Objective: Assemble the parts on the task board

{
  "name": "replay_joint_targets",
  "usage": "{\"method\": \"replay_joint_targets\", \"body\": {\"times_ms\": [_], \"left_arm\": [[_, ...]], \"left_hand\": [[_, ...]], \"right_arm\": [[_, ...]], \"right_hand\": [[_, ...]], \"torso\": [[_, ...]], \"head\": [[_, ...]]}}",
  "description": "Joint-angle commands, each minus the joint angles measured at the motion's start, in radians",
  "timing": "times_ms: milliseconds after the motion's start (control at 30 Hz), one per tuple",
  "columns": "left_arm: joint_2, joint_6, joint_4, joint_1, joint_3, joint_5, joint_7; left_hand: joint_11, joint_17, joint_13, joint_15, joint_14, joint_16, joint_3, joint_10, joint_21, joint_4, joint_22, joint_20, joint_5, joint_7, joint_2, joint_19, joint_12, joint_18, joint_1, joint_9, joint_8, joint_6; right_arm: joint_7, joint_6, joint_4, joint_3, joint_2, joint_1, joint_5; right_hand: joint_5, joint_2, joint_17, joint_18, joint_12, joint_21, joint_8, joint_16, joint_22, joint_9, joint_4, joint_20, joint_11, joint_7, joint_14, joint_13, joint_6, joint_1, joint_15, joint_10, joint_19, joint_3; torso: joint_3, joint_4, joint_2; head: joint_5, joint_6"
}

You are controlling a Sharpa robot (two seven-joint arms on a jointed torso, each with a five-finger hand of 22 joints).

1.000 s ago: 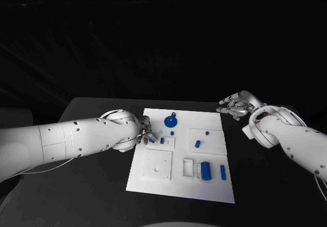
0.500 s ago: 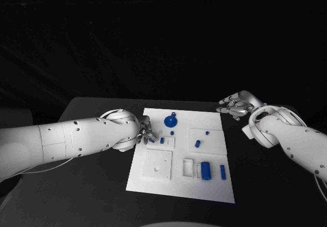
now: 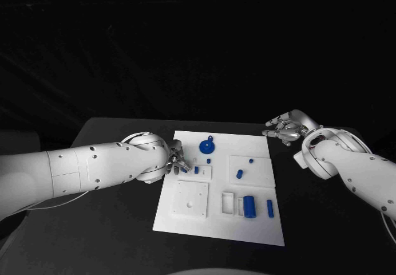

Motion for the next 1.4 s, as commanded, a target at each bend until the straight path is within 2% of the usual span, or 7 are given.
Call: {"method": "replay_joint_targets", "body": {"times_ms": [33,333,767,1100,1167,1400], "left_arm": [[0.001,0.035,0.001,-0.013,-0.009,-0.005,-0.019],[0.000,0.038,0.006,-0.013,-0.009,-0.011,-0.019],[0.000,0.034,0.006,-0.013,-0.009,-0.012,-0.019],[0.000,0.023,0.005,-0.013,-0.009,-0.012,-0.018],[0.000,0.019,0.004,-0.013,-0.009,-0.012,-0.018],[0.001,0.012,0.000,-0.013,-0.009,-0.012,-0.018]], "left_hand": [[-0.010,0.003,-0.007,0.000,0.007,-0.002,0.023,0.045,0.006,-0.023,0.017,-0.001,-0.003,-0.055,-0.001,0.008,0.009,-0.005,0.005,-0.001,0.000,0.061],[-0.011,0.006,-0.018,0.000,0.009,-0.002,0.022,0.045,0.007,-0.017,0.017,-0.002,-0.003,-0.057,-0.003,0.010,0.015,-0.005,0.006,0.000,0.001,0.062],[-0.014,0.006,-0.009,-0.002,0.010,-0.008,0.012,0.045,0.004,0.011,0.016,-0.005,-0.001,-0.062,-0.022,0.012,0.008,-0.010,-0.001,0.010,0.016,0.061],[-0.015,0.004,-0.003,-0.005,0.012,-0.012,-0.011,0.045,-0.003,0.062,0.015,-0.009,-0.005,-0.066,-0.051,0.017,0.005,-0.015,-0.016,-0.006,0.010,0.062],[-0.015,0.003,-0.002,-0.006,0.012,-0.013,-0.017,0.045,-0.006,0.081,0.015,-0.010,-0.006,-0.066,-0.058,0.019,0.004,-0.015,-0.008,-0.010,0.010,0.061],[-0.015,0.001,-0.001,-0.006,0.012,-0.014,-0.027,0.045,-0.010,0.108,0.016,-0.010,-0.008,-0.066,-0.066,0.020,0.002,-0.015,0.002,-0.014,0.010,0.058]], "right_arm": [[0.007,0.011,0.001,0.000,0.000,-0.001,-0.001],[0.007,0.010,0.001,0.000,-0.001,-0.002,-0.001],[0.008,0.009,0.001,0.000,-0.001,-0.002,-0.001],[0.007,0.008,0.001,0.000,-0.002,-0.002,-0.001],[0.008,0.008,0.001,0.000,-0.002,-0.002,-0.001],[0.008,0.008,0.002,0.000,-0.002,-0.002,-0.001]], "right_hand": [[0.003,0.003,-0.001,0.016,0.001,-0.003,-0.004,-0.003,0.067,-0.002,0.003,0.000,-0.002,0.001,0.000,-0.001,-0.001,-0.009,-0.004,0.002,0.046,0.002],[0.005,0.003,0.000,0.016,0.001,-0.005,-0.004,-0.002,0.066,-0.002,0.005,-0.001,-0.002,0.001,0.001,-0.001,-0.001,-0.011,-0.004,0.003,0.046,0.001],[0.005,0.003,0.000,0.016,0.001,-0.005,-0.004,-0.002,0.066,-0.002,0.005,-0.001,-0.002,0.001,0.001,-0.001,-0.001,-0.011,-0.004,0.003,0.046,0.001],[0.005,0.003,0.000,0.016,0.001,-0.005,-0.004,-0.002,0.066,-0.002,0.005,-0.001,-0.002,0.001,0.001,-0.001,-0.001,-0.011,-0.004,0.003,0.046,0.001],[0.005,0.003,0.000,0.016,0.001,-0.005,-0.004,-0.002,0.066,-0.002,0.005,-0.001,-0.002,0.001,0.001,-0.001,-0.001,-0.011,-0.004,0.003,0.046,0.001],[0.005,0.003,0.000,0.016,0.001,-0.005,-0.004,-0.002,0.066,-0.002,0.005,-0.001,-0.002,0.001,0.001,-0.001,-0.001,-0.011,-0.004,0.003,0.046,0.001]], "torso": [[-0.0003,0.0001,0.000],[-0.0005,0.0003,0.000],[-0.0005,0.0003,0.000],[-0.0005,-0.0001,0.000],[-0.0002,-0.0003,0.000],[-0.0002,-0.0001,0.000]], "head": [[0.000,-0.001],[0.000,-0.002],[-0.001,-0.002],[-0.001,-0.001],[-0.001,-0.002],[-0.001,-0.002]]}}
